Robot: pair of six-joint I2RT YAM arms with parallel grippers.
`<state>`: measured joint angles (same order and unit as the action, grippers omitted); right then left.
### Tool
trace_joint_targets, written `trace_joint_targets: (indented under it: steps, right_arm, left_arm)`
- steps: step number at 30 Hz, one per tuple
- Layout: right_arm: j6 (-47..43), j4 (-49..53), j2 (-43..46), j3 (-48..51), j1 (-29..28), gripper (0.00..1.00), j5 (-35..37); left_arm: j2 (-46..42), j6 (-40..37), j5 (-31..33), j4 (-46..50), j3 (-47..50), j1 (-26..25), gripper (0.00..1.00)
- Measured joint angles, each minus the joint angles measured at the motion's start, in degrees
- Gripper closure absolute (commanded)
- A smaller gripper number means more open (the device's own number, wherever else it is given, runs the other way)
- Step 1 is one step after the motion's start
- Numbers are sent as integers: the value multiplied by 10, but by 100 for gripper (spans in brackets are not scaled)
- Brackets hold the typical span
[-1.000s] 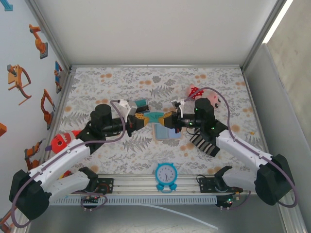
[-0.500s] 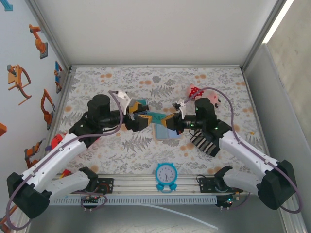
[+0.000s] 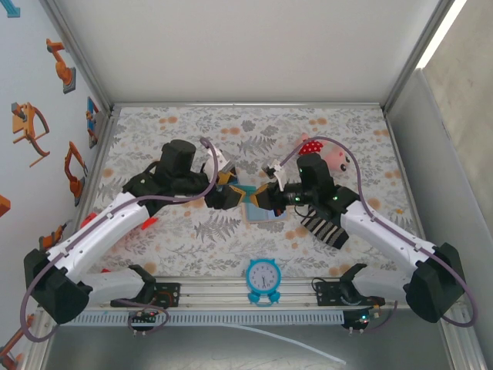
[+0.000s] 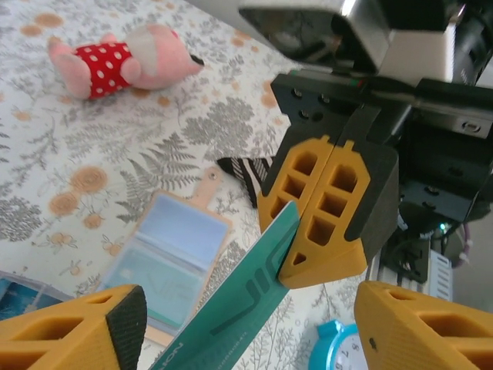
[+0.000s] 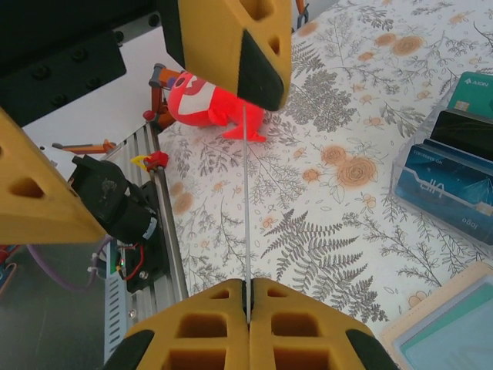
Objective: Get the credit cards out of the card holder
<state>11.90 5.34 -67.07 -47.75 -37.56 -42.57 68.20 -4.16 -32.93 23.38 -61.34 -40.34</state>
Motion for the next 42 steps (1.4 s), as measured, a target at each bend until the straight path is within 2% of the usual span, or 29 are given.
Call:
trace_joint_targets:
  steps: [12, 16, 18, 23, 28, 30, 32, 35, 36, 37, 39, 42]
  right_arm:
    - [-3, 17, -2, 0, -2, 100, -8]
    - [-9, 17, -4, 0, -2, 100, -12]
    - [-12, 19, -6, -3, -2, 100, -14]
    - [-15, 31, -8, -9, -2, 100, -15]
    - [-19, 45, -9, -9, -2, 100, -13]
    - [-23, 47, -10, -9, -2, 100, -13]
    - [-26, 48, -10, -9, -2, 100, -13]
    - [-28, 50, -11, -9, -2, 100, -7]
    - [-29, 52, -11, -9, -2, 100, -5]
    - [-30, 52, -11, -9, -2, 98, -3]
    - [-30, 52, -11, -9, -2, 82, -2]
    - [-35, 51, -11, -10, -2, 65, 12]
  left_arm:
    - [49, -50, -23, 26, -20, -2, 34]
    - [59, -62, -25, 34, -30, -1, 56]
    - [66, -71, -26, 37, -38, -1, 64]
    - [83, -89, -35, 52, -54, -1, 66]
    - [94, -109, -54, 70, -59, -1, 79]
    - [95, -116, -59, 76, -61, -1, 80]
    - [95, -122, -62, 80, -61, -1, 84]
    - [95, -132, -69, 84, -61, -1, 98]
    - [95, -135, -71, 85, -61, -1, 100]
    - [95, -137, -71, 86, -61, -1, 100]
    - [95, -141, -73, 86, -61, -1, 100]
    - [95, -141, -72, 85, -61, -1, 100]
